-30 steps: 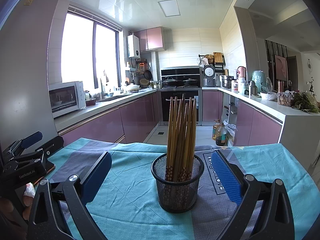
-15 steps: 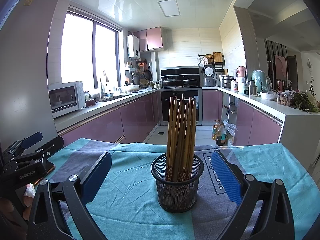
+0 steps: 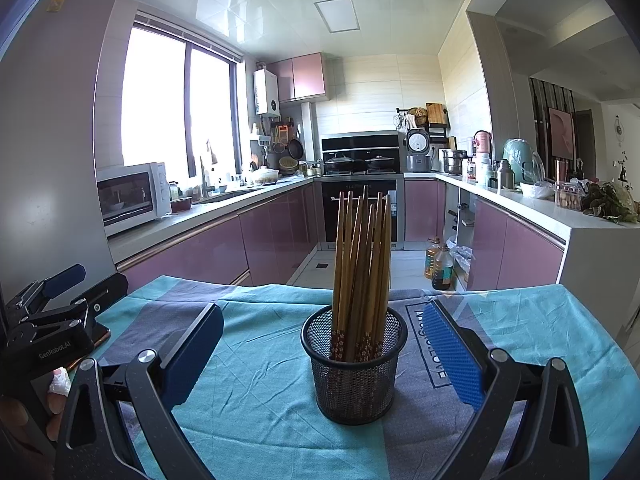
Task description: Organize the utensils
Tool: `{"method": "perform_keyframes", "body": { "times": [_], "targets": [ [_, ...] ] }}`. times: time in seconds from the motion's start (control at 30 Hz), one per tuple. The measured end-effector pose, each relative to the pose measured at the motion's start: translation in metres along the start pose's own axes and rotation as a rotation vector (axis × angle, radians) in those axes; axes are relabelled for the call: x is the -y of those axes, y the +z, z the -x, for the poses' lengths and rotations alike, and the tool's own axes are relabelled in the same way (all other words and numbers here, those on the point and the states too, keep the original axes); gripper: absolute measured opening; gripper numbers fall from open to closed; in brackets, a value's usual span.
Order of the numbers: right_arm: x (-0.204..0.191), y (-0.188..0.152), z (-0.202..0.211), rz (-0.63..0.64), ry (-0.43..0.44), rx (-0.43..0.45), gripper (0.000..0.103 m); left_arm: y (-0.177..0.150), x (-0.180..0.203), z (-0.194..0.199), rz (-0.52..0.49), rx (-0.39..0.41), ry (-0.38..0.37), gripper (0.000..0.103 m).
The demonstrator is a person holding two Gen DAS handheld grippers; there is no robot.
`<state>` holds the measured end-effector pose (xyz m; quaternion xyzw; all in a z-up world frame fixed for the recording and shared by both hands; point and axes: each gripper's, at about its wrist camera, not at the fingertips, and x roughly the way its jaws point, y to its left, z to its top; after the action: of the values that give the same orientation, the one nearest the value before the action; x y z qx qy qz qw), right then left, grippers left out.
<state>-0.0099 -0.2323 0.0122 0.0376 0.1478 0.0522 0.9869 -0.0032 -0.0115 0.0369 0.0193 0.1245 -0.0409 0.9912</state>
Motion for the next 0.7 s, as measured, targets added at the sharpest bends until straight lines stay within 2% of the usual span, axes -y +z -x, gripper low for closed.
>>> {"method": "perform_keyframes", "body": {
  "times": [0.7],
  "targets": [
    [0.0005, -0.0009, -0.0008, -0.003, 0.002, -0.003, 0.096, -0.0042, -0.0012, -0.0027, 0.002, -0.004, 0.003, 0.097]
  ]
}}
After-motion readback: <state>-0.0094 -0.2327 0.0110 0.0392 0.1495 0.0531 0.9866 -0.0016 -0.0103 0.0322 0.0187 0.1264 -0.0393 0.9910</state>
